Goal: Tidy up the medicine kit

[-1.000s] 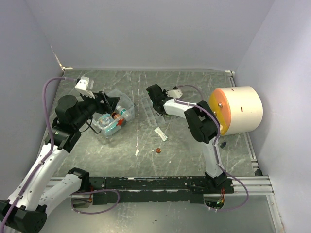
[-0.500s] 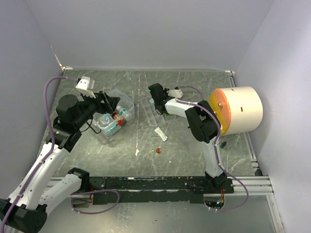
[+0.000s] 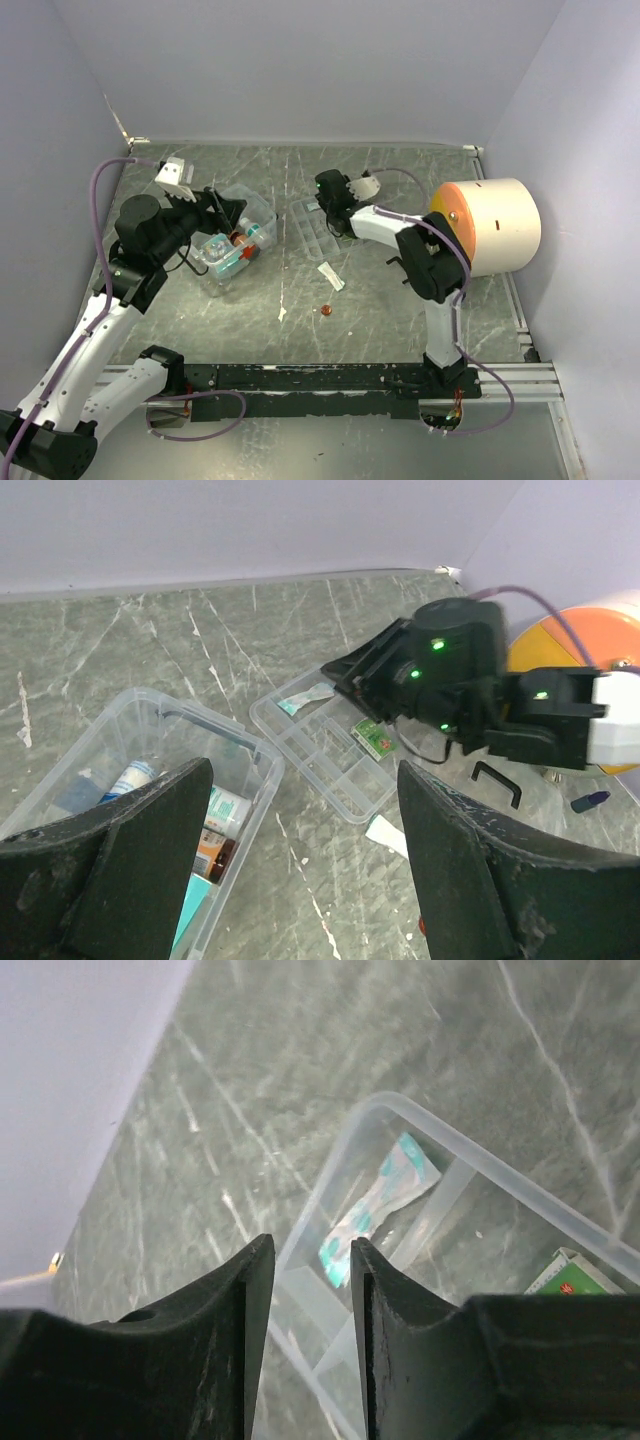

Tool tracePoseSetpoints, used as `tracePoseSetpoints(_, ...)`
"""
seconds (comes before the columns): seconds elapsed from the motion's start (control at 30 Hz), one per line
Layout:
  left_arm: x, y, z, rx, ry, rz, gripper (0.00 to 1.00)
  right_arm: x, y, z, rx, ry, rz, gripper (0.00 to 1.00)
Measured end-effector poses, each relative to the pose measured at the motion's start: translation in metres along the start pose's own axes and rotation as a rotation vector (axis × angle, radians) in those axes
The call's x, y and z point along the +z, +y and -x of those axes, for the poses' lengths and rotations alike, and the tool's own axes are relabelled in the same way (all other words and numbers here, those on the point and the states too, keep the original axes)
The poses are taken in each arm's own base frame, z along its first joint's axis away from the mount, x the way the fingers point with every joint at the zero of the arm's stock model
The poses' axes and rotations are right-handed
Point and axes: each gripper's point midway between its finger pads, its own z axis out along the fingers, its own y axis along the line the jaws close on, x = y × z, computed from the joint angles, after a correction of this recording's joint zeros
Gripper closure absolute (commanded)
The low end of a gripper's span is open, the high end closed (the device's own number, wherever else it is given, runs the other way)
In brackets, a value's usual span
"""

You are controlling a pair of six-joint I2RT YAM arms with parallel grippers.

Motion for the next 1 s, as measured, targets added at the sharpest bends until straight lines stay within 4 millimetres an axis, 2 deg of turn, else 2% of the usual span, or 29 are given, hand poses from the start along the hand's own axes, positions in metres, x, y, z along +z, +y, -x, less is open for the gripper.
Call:
tracePoseSetpoints(0.07, 0.000, 0.001, 0.000, 0.000, -0.001, 0.002, 0.15, -0.017, 0.010, 0.012, -0.052, 0.003, 0.038, 0.63)
tracePoseSetpoints(0.2, -0.001, 0.001, 0.002, 0.001, -0.007, 0.002, 0.15, -0.060, 0.043, 0.044, -0.173, 0.001, 0.156, 0.63)
tracePoseSetpoints(0.3, -0.003, 0.001, 0.004, 0.002, -0.012, 0.005, 0.15, -0.094, 0.051, 0.060, -0.285, 0.011, 0.238, 0.63)
tracePoseSetpoints(0.37, -0.003, 0.002, 0.004, 0.002, -0.014, 0.007, 0.16, -0.117, 0.040, 0.065, -0.392, 0.032, 0.279, 0.63)
tracePoseSetpoints(0.47, -0.003, 0.004, 0.005, 0.001, -0.015, 0.012, 0.16, -0.140, 0.019, 0.062, -0.525, 0.083, 0.316, 0.55)
tracePoseSetpoints(0.57, -0.003, 0.005, 0.005, 0.001, -0.018, 0.016, 0.16, -0.160, -0.006, 0.052, -0.648, 0.156, 0.353, 0.48)
tracePoseSetpoints(0.7, -0.004, 0.006, 0.007, 0.001, -0.024, 0.020, 0.16, -0.183, -0.036, 0.036, -0.782, 0.257, 0.402, 0.47)
tracePoseSetpoints(0.87, -0.004, 0.002, 0.007, -0.022, -0.034, -0.005, 0.18, -0.200, -0.072, 0.005, -0.924, 0.391, 0.419, 0.47)
tracePoseSetpoints(1.0, 0.002, -0.006, -0.002, -0.072, -0.012, -0.062, 0.21, -0.204, -0.101, -0.037, -1.054, 0.511, 0.376, 0.52)
